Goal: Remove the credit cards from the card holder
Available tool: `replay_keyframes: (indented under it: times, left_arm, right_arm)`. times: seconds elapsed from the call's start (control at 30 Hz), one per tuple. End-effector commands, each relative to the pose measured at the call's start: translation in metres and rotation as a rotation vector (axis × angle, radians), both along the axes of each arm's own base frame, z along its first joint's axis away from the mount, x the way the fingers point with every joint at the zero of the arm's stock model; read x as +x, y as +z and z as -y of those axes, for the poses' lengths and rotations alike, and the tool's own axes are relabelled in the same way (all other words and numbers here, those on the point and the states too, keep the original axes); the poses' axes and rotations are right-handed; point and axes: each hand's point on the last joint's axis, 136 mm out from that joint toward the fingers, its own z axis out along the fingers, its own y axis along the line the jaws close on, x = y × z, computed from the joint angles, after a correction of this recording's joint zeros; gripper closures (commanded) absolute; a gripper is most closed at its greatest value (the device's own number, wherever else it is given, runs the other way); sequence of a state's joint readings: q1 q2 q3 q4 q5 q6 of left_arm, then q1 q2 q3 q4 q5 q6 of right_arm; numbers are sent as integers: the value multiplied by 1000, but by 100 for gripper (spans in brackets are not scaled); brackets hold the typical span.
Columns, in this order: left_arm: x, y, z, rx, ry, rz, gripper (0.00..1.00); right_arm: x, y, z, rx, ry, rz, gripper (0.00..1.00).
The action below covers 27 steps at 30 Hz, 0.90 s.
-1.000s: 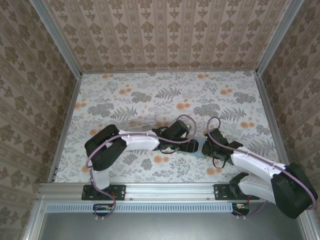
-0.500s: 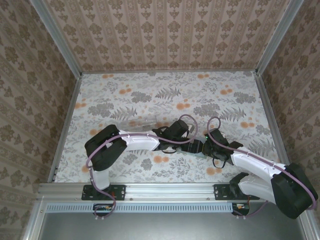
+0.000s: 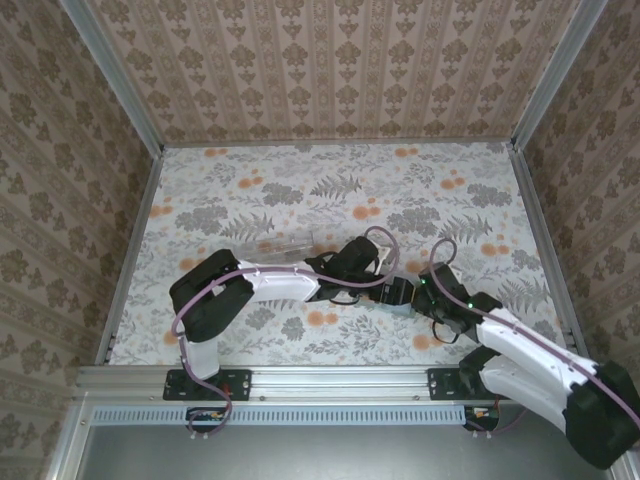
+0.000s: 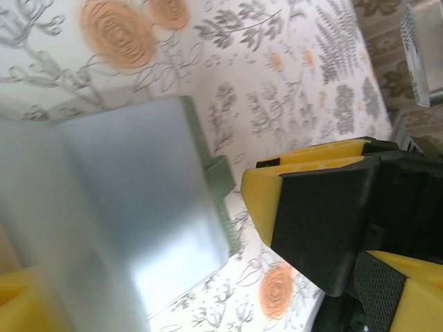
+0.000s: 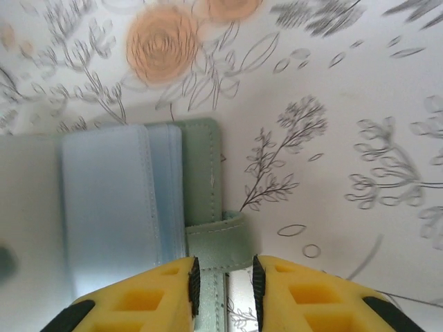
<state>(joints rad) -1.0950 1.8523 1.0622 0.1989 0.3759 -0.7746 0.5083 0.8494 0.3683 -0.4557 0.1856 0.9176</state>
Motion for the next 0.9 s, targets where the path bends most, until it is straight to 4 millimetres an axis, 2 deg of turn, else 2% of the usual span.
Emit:
replay_keyframes:
  times: [0.0,0.17,0.3,0.5,0.6,0.7,0.83,0.87]
  left_arm:
    - [-5,29,21,-98,-42,6,3]
    - [-16,25,38,-123,-91,-32,3]
    - [-16,22,35,-115,-81,-33,4]
    - [7,28,-1,-77,17,17,4]
    - [19,25,-23,-31,69,39,7]
    - [31,11,-46,38,128,36,23]
    - [42,-8,-66,81,187,2,49]
    - [43,-12,-68,92,187,-2,60]
  right_arm:
    - [-19,1,30,-67,-103,-7,69]
    - [-26,11,37,-39,-131,40,67]
    - [-25,8,32,-25,-108,33,67]
    - [-12,11,7,41,-11,47,69]
    - [0,22,-10,91,46,82,70]
    - [9,33,-23,122,89,101,73]
    - [18,40,-43,166,141,111,76]
    - [20,42,-48,173,155,116,77]
